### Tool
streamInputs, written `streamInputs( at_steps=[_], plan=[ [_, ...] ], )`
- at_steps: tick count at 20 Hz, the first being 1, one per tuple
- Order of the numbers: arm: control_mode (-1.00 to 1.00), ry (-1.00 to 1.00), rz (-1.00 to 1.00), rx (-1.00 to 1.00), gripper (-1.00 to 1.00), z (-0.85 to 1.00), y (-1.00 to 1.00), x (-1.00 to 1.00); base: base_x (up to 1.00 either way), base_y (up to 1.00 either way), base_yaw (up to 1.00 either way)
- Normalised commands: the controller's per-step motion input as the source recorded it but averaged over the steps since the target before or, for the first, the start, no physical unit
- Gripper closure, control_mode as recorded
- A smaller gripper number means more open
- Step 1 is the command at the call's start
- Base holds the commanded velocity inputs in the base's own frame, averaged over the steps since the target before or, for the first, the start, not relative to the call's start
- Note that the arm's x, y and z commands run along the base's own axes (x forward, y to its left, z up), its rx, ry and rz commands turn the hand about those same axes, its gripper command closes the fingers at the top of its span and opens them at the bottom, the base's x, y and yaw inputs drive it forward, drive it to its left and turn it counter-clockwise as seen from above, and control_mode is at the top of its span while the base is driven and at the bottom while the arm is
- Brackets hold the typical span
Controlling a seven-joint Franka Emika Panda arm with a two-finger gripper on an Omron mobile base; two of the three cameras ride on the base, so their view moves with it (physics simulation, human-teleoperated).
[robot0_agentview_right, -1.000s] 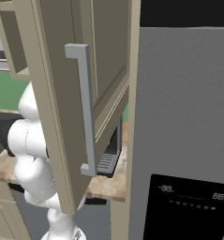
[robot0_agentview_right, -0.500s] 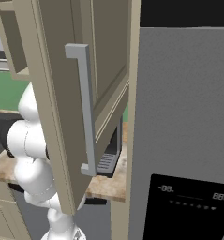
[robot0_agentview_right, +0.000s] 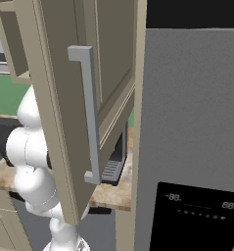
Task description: Open the cabinet, pick the kettle from the cabinet, and place it in the sink.
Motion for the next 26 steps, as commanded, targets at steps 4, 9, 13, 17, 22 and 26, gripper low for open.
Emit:
streamInputs(
  at_steps=[4, 9, 13, 17, 22, 26],
  plan=[
    [-1.0, 0.0, 0.0, 0.0, 1.0, -0.08, 0.0, -0.14, 0.0, 0.0, 0.0],
    [-1.0, 0.0, 0.0, 0.0, 1.0, -0.01, -0.03, -0.29, 0.0, 0.0, 0.0],
    [-1.0, 0.01, 0.0, 0.02, 1.0, 0.0, -0.06, -0.38, 0.0, 0.0, 0.0],
    [-1.0, 0.0, 0.0, 0.0, 1.0, 0.0, -0.07, -0.47, 0.0, 0.0, 0.0],
    [-1.0, 0.0, 0.0, 0.02, 1.0, 0.0, -0.06, -0.52, 0.0, 0.0, 0.0],
    [-1.0, 0.0, 0.0, 0.03, 1.0, 0.0, -0.07, -0.62, 0.0, 0.0, 0.0]
  ],
)
